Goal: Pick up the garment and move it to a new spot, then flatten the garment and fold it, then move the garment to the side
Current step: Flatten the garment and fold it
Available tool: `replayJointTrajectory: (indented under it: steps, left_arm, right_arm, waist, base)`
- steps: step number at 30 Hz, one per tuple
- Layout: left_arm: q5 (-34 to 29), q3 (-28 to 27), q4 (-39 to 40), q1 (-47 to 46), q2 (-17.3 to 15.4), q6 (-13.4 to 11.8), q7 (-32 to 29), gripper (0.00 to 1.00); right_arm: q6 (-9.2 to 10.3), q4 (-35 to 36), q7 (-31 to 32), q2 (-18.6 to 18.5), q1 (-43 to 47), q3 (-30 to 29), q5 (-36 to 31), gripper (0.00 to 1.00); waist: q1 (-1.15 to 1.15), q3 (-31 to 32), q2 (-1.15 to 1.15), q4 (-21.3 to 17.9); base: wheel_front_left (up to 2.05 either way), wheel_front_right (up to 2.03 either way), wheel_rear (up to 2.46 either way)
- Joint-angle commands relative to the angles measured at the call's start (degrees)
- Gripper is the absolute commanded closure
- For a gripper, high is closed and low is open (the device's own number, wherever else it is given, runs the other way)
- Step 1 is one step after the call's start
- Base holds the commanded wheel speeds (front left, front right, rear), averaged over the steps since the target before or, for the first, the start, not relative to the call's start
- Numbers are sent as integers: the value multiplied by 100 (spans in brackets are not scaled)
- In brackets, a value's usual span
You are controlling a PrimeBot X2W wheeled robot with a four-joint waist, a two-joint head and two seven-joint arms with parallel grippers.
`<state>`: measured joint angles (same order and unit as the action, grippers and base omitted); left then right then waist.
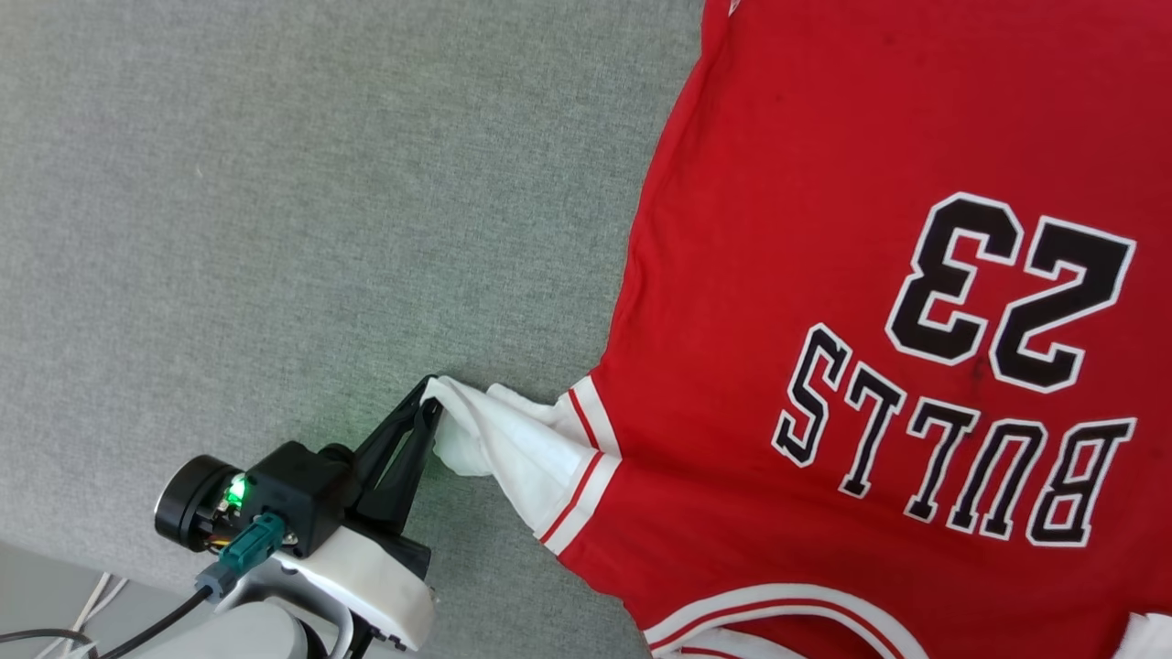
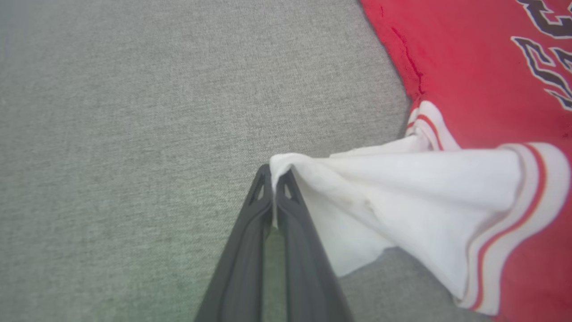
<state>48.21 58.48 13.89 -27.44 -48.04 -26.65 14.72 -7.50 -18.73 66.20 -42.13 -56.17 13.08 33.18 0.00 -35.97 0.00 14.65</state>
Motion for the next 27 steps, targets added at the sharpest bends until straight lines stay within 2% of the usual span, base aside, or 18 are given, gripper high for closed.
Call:
replayJointTrajectory:
  steps: [1, 4, 7, 14, 21, 27]
  left_arm:
    - [5, -14, -22, -9, 18, 6, 0, 100]
    - [43, -2, -60, 127, 24, -24, 7, 100]
    - [95, -5, -77, 251, 15, -64, 15, 100]
    - [217, -15, -92, 561, -119, -160, 20, 100]
    - [336, -10, -30, 906, -304, -305, 26, 100]
    - [383, 16, 17, 1081, -397, -357, 24, 100]
  right_arm:
    - [2, -87, 15, -27, 283, 127, -39, 100]
    - [3, 176, -204, -155, 220, 147, 104, 100]
    - [3, 546, -420, -424, 381, 414, 248, 100]
    - [3, 1520, -917, -1199, 1215, 823, 960, 100]
    - [4, 1997, -1499, -1867, 2950, 508, 1505, 100]
    - [3, 2002, -1912, -1976, 4925, 166, 1780, 100]
  waist:
    - [0, 150, 0, -62]
    - [0, 431, 0, -181]
    - [0, 744, 0, -325]
    - [0, 1455, 0, -683]
    - [0, 1920, 0, -1043]
    - [0, 2128, 0, -1226]
  base:
    - [0, 0, 0]
    - [0, 0, 0]
    - [0, 0, 0]
    - [0, 0, 0]
    - [0, 0, 0]
    - [0, 0, 0]
